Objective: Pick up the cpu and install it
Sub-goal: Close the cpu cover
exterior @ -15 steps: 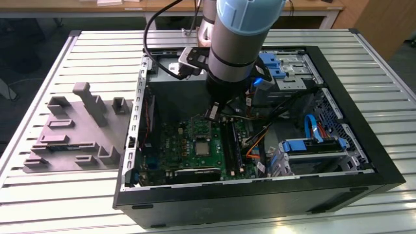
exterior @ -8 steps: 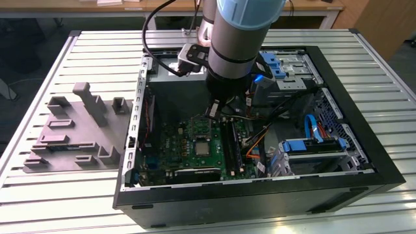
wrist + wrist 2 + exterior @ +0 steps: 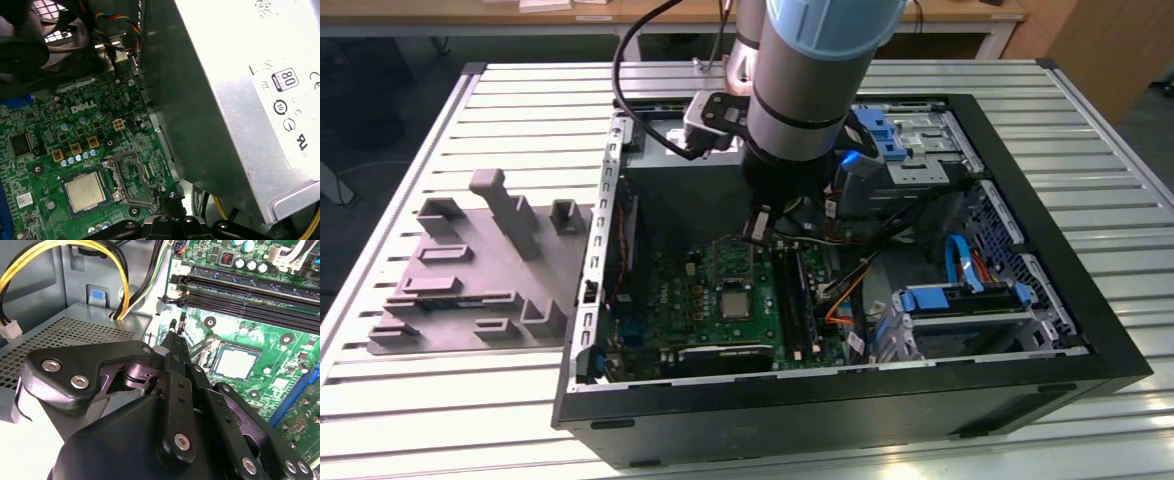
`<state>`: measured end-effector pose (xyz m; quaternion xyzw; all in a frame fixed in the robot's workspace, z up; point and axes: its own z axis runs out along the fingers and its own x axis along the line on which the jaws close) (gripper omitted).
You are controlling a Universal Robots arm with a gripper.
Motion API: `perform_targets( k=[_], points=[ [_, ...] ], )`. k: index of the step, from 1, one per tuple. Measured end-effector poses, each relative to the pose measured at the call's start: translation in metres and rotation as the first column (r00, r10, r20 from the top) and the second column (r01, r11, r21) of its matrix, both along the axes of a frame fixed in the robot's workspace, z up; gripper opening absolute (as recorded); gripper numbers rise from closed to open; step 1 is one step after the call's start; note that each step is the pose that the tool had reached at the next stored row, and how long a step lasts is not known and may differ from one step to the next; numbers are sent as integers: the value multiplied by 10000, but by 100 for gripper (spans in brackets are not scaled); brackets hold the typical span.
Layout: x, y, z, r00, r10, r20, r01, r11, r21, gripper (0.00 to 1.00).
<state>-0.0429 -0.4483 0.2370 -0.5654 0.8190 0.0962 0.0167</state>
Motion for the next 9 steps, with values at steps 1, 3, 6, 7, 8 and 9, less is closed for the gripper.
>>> perform_targets(
  k=[1, 3, 6, 7, 8, 9],
  points=[
    [0, 0, 0, 10000, 15, 0, -15, 10000, 0, 11],
    [-4, 0, 0, 10000, 17, 0, -17, 10000, 1, 11],
    [-10, 1, 1, 10000, 17, 0, -17, 10000, 3, 11],
    [-12, 0, 2, 10000, 17, 0, -17, 10000, 3, 11],
    [-15, 0, 5, 10000, 16, -1, -16, 10000, 3, 11],
    [-17, 0, 6, 10000, 16, -1, -16, 10000, 5, 11]
  ],
)
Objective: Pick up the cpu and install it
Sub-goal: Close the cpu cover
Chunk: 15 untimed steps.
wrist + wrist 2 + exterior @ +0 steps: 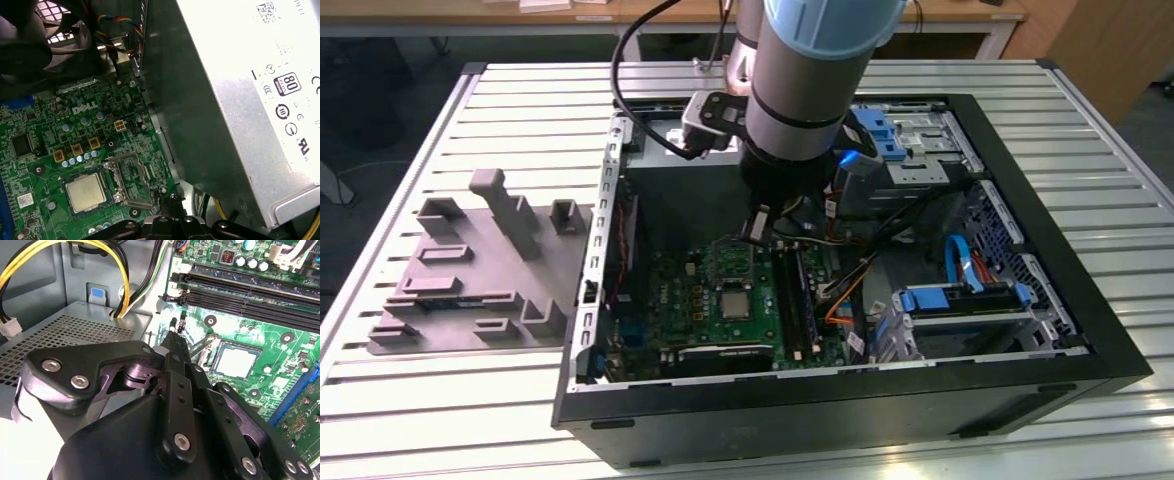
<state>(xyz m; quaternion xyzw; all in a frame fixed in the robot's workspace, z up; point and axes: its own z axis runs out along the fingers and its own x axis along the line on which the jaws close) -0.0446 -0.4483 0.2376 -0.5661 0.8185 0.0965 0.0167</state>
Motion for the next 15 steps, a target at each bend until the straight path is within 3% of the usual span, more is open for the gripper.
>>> perform_targets(
  k=[15],
  points=[
    [-4, 3, 31, 9999, 100, -16, -100, 10000, 4, 11]
  ],
)
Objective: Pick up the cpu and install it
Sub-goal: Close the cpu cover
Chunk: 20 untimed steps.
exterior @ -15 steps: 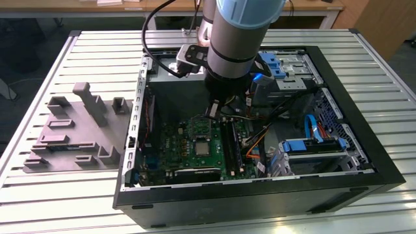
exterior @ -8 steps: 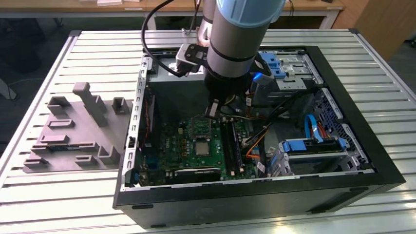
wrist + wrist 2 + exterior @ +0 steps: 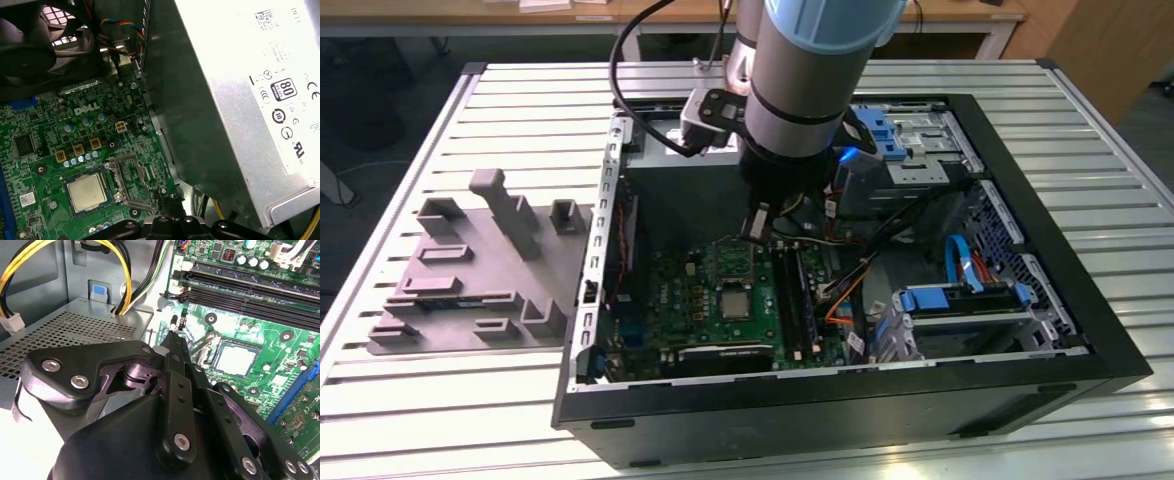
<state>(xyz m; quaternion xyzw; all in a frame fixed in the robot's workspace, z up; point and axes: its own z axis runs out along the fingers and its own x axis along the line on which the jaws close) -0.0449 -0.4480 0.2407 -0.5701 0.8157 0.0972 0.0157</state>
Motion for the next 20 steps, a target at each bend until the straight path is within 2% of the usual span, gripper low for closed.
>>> perform_targets(
  k=[20],
  points=[
    [-28, 0, 54, 10000, 2, -1, -2, 10000, 0, 11]
  ],
)
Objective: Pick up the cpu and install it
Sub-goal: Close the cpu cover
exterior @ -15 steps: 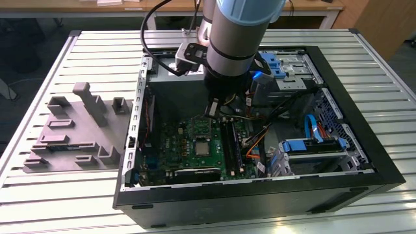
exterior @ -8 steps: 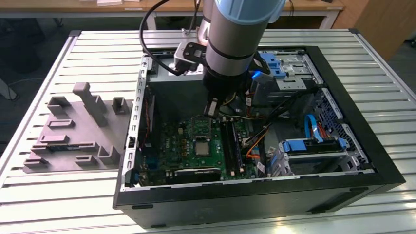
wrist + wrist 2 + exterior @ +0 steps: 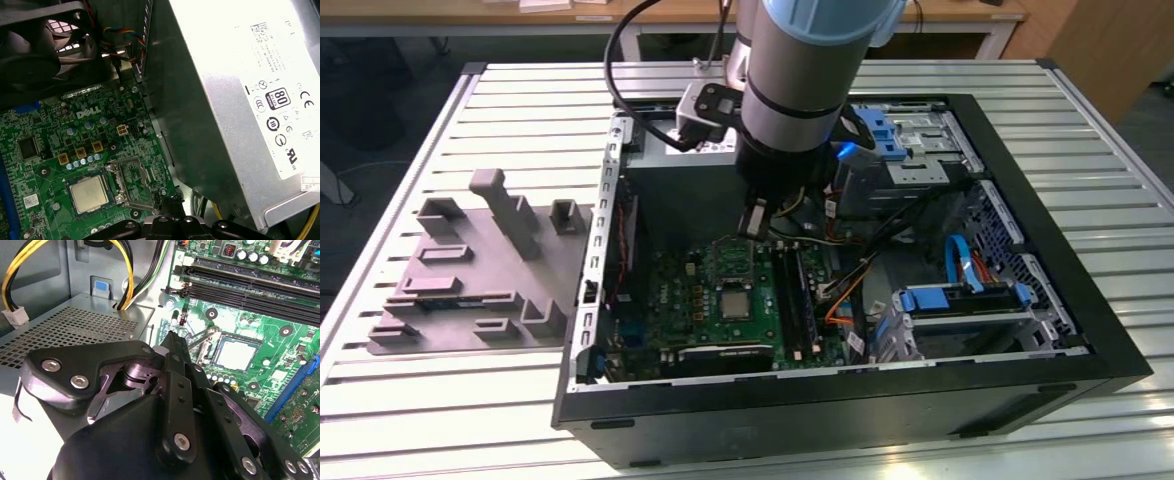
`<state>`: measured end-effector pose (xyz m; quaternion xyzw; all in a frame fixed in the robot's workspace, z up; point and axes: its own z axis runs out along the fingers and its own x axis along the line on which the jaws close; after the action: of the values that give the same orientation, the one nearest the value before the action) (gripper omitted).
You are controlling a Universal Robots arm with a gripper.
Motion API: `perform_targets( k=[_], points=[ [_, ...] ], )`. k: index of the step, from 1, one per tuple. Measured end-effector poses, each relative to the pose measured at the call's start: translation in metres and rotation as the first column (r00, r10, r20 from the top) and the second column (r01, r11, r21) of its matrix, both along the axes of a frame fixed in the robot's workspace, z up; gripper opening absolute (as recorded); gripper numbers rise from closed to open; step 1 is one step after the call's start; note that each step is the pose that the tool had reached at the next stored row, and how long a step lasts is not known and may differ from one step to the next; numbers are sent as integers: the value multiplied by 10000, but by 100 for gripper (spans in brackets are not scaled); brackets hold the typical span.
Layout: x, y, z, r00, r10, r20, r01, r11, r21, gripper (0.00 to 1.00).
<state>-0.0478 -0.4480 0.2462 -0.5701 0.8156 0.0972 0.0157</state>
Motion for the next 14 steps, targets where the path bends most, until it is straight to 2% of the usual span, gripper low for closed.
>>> perform_targets(
  k=[10, 12, 14],
  points=[
    [-2, -3, 9, 10000, -1, -1, 1, 10000, -7, 11],
    [-2, -4, 8, 10000, -1, 0, 1, 10000, -42, 11],
    [-2, -4, 9, 10000, -1, -1, 1, 9999, -146, 11]
  ],
)
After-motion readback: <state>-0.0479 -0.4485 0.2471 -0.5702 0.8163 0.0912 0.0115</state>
